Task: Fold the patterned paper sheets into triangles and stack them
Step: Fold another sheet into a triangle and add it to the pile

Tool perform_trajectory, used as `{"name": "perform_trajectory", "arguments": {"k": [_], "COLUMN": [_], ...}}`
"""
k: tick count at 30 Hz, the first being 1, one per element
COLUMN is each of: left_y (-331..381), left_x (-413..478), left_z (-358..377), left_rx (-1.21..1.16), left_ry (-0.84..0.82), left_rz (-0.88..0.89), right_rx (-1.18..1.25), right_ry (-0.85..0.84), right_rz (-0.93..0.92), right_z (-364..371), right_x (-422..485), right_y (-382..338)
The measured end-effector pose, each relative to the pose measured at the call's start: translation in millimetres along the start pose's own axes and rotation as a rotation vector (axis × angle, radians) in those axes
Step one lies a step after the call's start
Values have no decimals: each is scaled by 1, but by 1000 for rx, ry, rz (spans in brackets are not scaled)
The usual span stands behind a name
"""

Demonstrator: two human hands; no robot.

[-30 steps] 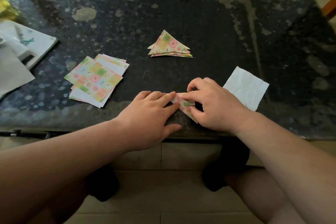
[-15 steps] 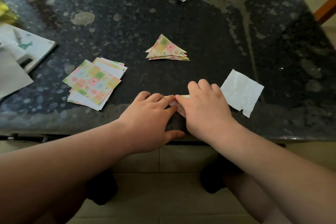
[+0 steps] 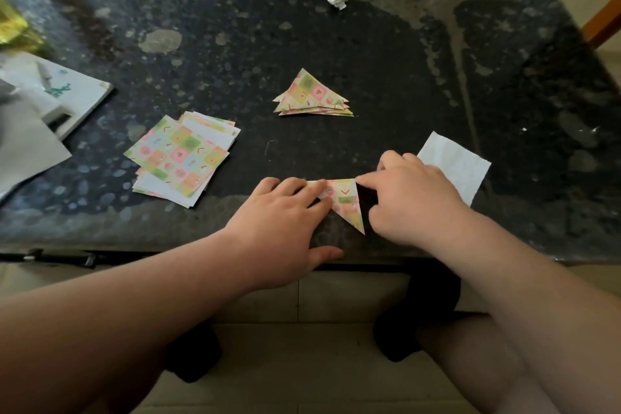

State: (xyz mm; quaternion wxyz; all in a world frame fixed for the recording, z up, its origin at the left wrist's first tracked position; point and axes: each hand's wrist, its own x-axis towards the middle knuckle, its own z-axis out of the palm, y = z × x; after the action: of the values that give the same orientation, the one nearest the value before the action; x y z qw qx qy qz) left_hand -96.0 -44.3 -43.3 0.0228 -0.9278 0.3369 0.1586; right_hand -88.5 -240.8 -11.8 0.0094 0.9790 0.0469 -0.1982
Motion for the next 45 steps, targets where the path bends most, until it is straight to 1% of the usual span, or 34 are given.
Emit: {"name": "perform_trajectory", "arguments": {"k": [1, 3, 4, 5, 6, 8, 12, 20, 24, 26, 29, 31, 33, 35, 36, 37, 39, 40, 41, 42, 44, 45], "left_y": [-1, -1, -1, -1, -2, -5, -6, -6, -6, -6, -5, -3, -5, -11, -15, -19, -32, -39, -44, -44, -40, -36], "left_x": [0, 1, 1, 1, 1, 1, 2, 3, 2, 2, 2, 3, 6, 13, 17, 24, 39, 45, 51, 55, 60, 63], "left_z": [0, 0, 0, 0, 0, -1, -2, -3, -5, -5, -6, -8, -15, -25, -30, -36, -45, -49, -51, -52, -49, -46], "left_rx": [-9, -22, -28, -31, -33, -43, -39, -37, -46, -61, -71, -70, -62, -100, -193, -329, -574, -682, -790, -871, -896, -881], "left_ry": [2, 3, -2, -8, -12, -21, -15, -32, -56, -65, -65, -64, -102, -118, -77, -1, 153, 174, 139, 54, -135, -195], "left_rz": [1, 4, 6, 8, 9, 13, 20, 24, 16, 14, 16, 17, 19, 8, -32, -120, -375, -490, -576, -624, -634, -630], "right_rx": [179, 543, 713, 830, 889, 871, 840, 826, 860, 861, 786, 865, 979, 1007, 998, 991, 996, 999, 1001, 1004, 1010, 1008], "right_ry": [2, 30, 0, -66, -160, -285, -351, -342, -375, -354, -232, -187, -226, -289, -314, -330, -342, -344, -345, -343, -338, -341], "right_rz": [10, 106, 182, 253, 308, 381, 411, 409, 449, 472, 401, 308, 251, 231, 228, 229, 244, 250, 256, 261, 263, 263], "right_z": [-2, -4, -6, -6, -7, -8, -8, -10, -10, -14, -17, -15, -9, -1, 2, 3, 1, 0, -1, -2, -2, -1], "right_x": [5, 22, 31, 39, 46, 57, 68, 66, 63, 58, 50, 47, 49, 53, 54, 55, 55, 55, 55, 55, 54, 54], "right_y": [2, 3, 1, 1, -2, -7, -11, -12, 6, 19, 31, 22, 6, -6, -9, -11, -14, -15, -16, -16, -17, -16]}}
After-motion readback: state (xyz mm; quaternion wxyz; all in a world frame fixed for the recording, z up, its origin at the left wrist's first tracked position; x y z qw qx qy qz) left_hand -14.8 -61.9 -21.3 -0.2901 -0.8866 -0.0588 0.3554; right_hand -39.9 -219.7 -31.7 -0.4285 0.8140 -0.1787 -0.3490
